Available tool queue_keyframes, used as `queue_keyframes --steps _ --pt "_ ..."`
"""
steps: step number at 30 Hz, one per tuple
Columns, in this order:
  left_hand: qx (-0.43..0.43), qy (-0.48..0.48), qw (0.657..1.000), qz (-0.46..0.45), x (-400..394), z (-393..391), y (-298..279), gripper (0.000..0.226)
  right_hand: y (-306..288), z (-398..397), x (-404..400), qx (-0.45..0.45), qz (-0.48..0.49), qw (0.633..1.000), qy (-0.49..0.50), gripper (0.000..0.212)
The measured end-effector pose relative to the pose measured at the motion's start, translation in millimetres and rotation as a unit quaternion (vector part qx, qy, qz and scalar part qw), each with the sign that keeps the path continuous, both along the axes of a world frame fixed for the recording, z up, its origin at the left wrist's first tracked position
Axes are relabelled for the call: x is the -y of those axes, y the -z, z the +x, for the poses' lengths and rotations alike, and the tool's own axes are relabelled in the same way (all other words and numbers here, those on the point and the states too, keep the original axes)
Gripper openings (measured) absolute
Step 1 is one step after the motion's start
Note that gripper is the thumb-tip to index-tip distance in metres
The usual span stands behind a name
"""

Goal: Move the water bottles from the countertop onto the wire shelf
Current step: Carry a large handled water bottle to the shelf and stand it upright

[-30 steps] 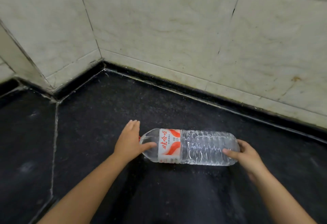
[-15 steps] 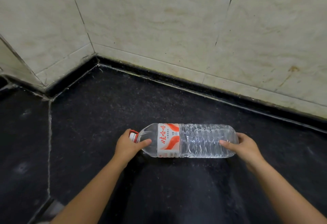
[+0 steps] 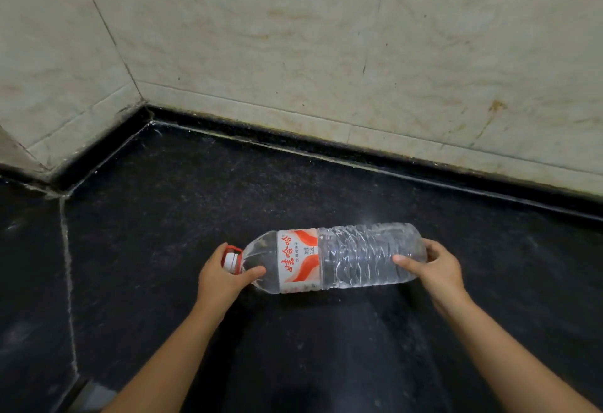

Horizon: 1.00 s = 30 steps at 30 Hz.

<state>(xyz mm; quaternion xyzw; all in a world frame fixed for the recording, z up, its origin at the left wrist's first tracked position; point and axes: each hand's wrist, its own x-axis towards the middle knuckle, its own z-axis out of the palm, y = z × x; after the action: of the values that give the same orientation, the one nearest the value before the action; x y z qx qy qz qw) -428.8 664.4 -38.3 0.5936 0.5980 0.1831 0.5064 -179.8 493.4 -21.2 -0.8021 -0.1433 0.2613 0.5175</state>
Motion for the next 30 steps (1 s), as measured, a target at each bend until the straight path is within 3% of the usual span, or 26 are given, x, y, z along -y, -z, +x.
queue_keyframes --steps 14,26,30 --pt "0.103 0.116 0.982 0.107 69 100 -67 0.087 -63 46 140 0.062 0.102 0.981 0.152 0.046" --pt "0.211 0.285 0.92 0.168 290 233 -151 0.098 -126 78 417 0.174 0.172 0.915 0.321 0.039" --pt "0.247 0.321 0.893 0.195 395 264 -176 0.06 -150 93 535 0.219 0.174 0.897 0.341 0.046"
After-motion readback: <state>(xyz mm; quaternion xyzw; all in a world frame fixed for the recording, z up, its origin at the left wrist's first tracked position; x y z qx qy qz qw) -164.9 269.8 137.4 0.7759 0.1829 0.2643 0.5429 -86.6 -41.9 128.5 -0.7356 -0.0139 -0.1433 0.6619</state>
